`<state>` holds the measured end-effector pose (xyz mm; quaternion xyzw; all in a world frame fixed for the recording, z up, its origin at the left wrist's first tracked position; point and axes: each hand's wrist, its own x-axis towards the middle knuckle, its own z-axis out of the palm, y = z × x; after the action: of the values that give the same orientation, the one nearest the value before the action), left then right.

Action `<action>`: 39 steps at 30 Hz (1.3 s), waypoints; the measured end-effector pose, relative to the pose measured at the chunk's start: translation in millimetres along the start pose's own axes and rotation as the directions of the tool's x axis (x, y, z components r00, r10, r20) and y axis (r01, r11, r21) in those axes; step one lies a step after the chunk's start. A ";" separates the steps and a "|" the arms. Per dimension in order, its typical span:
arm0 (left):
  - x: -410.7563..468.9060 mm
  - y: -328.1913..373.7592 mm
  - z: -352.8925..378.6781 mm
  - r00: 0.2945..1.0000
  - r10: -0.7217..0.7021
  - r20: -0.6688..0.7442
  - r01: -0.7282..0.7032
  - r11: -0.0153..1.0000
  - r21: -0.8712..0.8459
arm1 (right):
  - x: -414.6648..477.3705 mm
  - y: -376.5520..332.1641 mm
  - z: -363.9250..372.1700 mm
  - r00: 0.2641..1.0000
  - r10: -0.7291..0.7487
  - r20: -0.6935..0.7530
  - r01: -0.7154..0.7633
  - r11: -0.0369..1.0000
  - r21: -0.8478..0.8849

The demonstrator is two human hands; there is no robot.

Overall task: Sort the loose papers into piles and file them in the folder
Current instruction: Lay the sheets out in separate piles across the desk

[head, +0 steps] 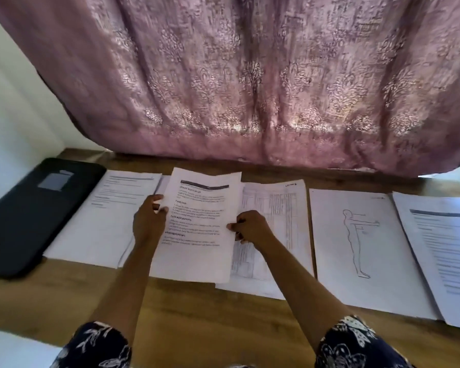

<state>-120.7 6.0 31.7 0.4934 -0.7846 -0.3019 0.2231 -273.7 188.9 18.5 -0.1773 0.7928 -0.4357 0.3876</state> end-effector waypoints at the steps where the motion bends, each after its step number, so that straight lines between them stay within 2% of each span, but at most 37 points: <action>1: 6.6 -8.1 0.1 1.000 -0.015 0.010 0.015 0.999 0.030 | 4.3 -2.3 9.7 1.000 0.003 -0.006 -0.003 1.000 -0.017; 11: 38.1 -39.8 2.7 0.999 0.026 0.030 -0.030 0.986 0.164 | 23.6 -11.6 55.4 0.993 0.055 -0.102 -0.070 0.986 -0.150; 14: 35.1 -45.4 4.6 0.999 0.050 0.001 -0.049 0.960 0.277 | 21.9 -12.7 57.8 0.992 0.043 -0.116 -0.061 0.987 -0.150; 17: 24.1 -44.7 12.2 0.988 0.153 0.009 -0.145 0.915 0.376 | 17.5 -15.4 58.0 0.992 0.019 -0.127 -0.037 0.989 -0.143; 21: -2.6 -32.2 32.1 0.957 0.274 0.094 -0.289 0.887 0.361 | 7.0 -19.5 53.0 0.988 -0.049 -0.146 0.026 0.987 -0.157; 25: -39.3 8.8 64.5 0.886 0.456 0.085 -0.459 0.837 0.296 | -18.0 -8.0 6.5 0.967 -0.068 -0.244 0.042 0.993 -0.110; 28: -65.0 59.1 95.3 0.858 0.494 0.143 -0.514 0.832 0.211 | -46.6 24.3 -53.6 0.918 -0.106 -0.382 -0.011 0.956 -0.293; 31: -104.9 111.2 134.6 0.796 0.564 0.220 -0.591 0.802 0.086 | -89.3 76.8 -129.4 0.815 -0.124 -0.565 -0.216 0.841 -0.496; 34: -160.6 158.3 180.2 0.694 0.666 0.274 -0.685 0.728 -0.036 | -132.4 133.7 -196.8 0.718 -0.118 -0.686 -0.409 0.726 -0.552; 36: -193.5 179.6 210.3 0.631 0.699 0.337 -0.717 0.691 -0.090 | -145.5 160.1 -221.6 0.722 -0.090 -0.686 -0.471 0.662 -0.583; 39: -233.4 212.3 251.8 0.583 0.713 0.390 -0.733 0.668 -0.126 | -152.7 184.4 -242.7 0.752 -0.070 -0.656 -0.457 0.661 -0.595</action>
<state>-323.2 352.3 -14.0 0.0624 -0.9521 -0.2614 0.1455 -352.6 520.5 13.7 -0.0680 0.9942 -0.0705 0.0439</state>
